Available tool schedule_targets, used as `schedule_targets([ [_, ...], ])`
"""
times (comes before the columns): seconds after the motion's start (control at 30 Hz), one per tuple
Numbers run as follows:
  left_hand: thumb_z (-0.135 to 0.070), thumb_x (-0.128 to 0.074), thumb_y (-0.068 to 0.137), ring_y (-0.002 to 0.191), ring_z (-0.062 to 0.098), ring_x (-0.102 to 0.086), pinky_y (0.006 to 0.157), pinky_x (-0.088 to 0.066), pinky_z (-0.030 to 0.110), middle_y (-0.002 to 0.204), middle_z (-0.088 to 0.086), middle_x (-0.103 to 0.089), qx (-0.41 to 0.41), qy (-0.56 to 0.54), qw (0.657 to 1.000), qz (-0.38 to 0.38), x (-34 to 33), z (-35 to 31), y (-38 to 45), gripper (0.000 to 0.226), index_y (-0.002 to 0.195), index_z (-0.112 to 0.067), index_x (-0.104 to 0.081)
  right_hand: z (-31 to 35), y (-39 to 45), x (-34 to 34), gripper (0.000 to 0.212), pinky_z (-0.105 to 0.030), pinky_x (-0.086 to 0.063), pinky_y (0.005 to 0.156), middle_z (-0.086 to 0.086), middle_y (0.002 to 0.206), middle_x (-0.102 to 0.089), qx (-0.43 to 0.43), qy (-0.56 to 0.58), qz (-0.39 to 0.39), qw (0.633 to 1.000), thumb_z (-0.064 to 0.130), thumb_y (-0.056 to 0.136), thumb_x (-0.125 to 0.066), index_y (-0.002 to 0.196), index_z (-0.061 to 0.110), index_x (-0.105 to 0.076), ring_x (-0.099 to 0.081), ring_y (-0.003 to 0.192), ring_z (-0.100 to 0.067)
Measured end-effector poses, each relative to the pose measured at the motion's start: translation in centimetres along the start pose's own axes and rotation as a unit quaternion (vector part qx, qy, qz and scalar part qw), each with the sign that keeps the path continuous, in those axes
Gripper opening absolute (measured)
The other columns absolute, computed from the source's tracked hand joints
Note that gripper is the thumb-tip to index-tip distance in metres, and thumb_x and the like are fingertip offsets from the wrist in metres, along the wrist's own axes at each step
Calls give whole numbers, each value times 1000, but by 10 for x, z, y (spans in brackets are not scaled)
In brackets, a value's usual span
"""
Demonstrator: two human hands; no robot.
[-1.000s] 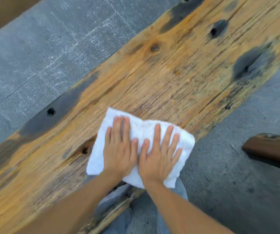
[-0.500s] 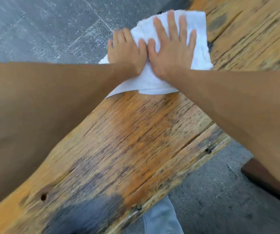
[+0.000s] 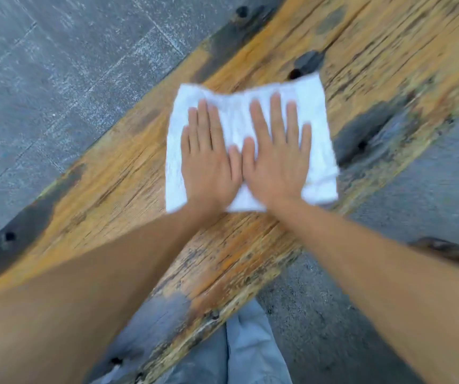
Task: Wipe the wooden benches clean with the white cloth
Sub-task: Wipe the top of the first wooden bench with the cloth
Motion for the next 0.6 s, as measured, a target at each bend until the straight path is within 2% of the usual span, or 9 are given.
schedule_targets([
  [0.1,-30,-32,102,156,33,-9,125,-20,48,167,20,-12,-35,14,998,41,-11,-10,-94,65,158,0,-18,-22,-103,-7,60,-53,-16,126,1,172,-12,-50,2,-5,999,45,105,-33,163,35,-20,-11,160,-22],
  [0.17,-28,-32,101,154,36,-16,120,-28,52,165,24,-16,-43,27,995,83,-16,-15,-149,62,155,4,-26,-30,-161,-12,62,-54,-21,125,1,173,-12,-70,8,5,997,43,103,-37,162,36,-19,-12,159,-23],
  [0.27,-29,-32,100,152,37,-24,118,-28,50,162,25,-22,-46,46,990,124,-13,-17,-182,62,150,7,-36,-28,-193,-13,63,-55,-27,122,4,173,-5,-106,37,36,993,43,104,-30,163,39,-9,-7,160,-24],
  [0.37,-30,-29,99,153,35,-22,119,-24,48,163,22,-22,-57,27,989,135,-8,-16,-176,63,151,7,-34,-19,-191,-7,63,-52,-22,126,11,173,6,-148,45,60,986,44,104,-24,162,40,0,3,160,-18],
  [0.47,-33,-29,99,155,29,-18,121,-22,45,166,17,-18,-117,9,985,122,-8,-10,-138,65,155,2,-28,-18,-165,-3,61,-51,-16,127,12,172,8,-217,47,42,974,50,104,-17,162,40,1,5,160,-16],
  [0.6,-35,-21,102,157,20,-10,125,-20,43,169,4,-12,-207,-13,974,94,-7,-27,-10,62,160,-11,-17,-21,-55,0,61,-56,2,126,7,172,10,-399,92,-11,912,53,104,-12,162,41,1,8,160,-20],
])
Point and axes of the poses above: each hand's wrist, its own y-axis towards the middle knuckle, its own x-axis out of the back of the hand, z = x × y, the point moved 1 cm from there along y, towards the middle knuckle
